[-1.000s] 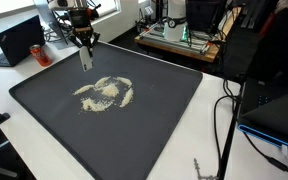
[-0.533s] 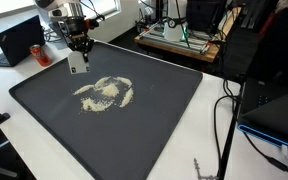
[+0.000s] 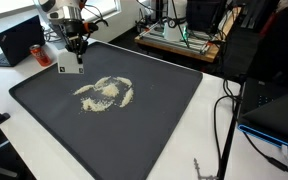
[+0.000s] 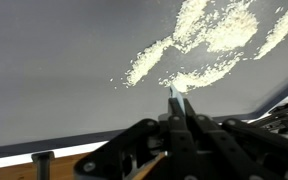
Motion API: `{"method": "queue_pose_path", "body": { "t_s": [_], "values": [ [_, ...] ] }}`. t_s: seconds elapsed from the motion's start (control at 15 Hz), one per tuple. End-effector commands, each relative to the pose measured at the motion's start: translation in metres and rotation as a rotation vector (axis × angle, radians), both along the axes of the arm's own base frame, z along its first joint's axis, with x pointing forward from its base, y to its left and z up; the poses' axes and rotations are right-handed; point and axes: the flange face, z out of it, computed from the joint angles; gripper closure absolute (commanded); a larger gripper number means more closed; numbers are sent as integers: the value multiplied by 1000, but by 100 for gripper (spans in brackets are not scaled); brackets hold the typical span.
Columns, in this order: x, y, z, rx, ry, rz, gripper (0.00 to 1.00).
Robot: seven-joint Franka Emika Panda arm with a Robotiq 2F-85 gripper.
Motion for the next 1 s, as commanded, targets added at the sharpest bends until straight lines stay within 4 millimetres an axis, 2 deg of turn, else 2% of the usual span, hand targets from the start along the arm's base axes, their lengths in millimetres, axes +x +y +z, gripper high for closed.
{"method": "queue_pose_path", "body": {
  "t_s": [0.0, 0.27, 0.67, 0.93],
  "values": [
    [-10, 5, 0, -2, 32, -105, 99],
    [-24, 16, -6, 5, 46, -174, 99],
    [-47, 31, 3, 111, -27, -195, 99],
    [-69, 30, -5, 213, -79, -230, 99]
  ]
}}
